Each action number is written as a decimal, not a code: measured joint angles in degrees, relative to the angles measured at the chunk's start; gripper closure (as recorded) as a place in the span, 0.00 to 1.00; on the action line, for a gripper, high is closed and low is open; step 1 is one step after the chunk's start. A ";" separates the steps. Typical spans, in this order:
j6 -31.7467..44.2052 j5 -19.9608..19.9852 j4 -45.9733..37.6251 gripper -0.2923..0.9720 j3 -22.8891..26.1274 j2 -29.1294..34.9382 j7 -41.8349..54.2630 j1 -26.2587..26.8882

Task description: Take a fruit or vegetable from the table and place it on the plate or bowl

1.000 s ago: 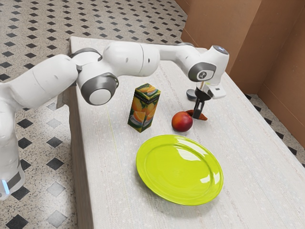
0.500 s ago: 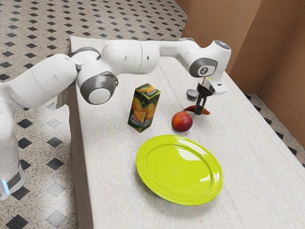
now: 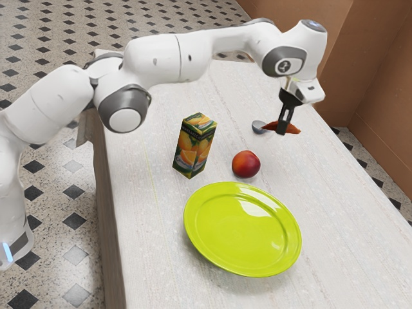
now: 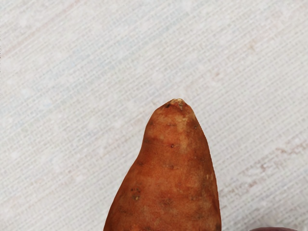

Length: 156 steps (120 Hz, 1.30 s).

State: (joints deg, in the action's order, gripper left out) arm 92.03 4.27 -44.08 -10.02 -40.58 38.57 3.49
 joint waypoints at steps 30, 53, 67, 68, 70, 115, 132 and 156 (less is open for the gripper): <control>-1.53 -0.84 -1.79 0.67 0.95 3.75 -1.33 3.55; -0.38 -1.60 -13.47 0.67 2.75 10.03 -3.11 6.27; 0.83 -3.55 -18.83 0.68 5.34 12.77 -4.68 7.57; 0.98 -3.65 -19.60 0.68 5.40 13.26 -4.81 7.74; 1.30 -3.85 -21.20 0.68 5.48 14.31 -5.08 8.12; 5.59 -5.99 -36.97 0.67 5.74 22.69 -12.07 17.73; 7.08 -6.39 -42.04 0.67 6.42 25.43 -15.19 19.59; 8.27 -6.55 -45.37 0.67 6.26 26.97 -18.87 21.73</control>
State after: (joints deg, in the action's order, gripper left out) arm 100.30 -2.28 -89.46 -3.75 -13.61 19.70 25.22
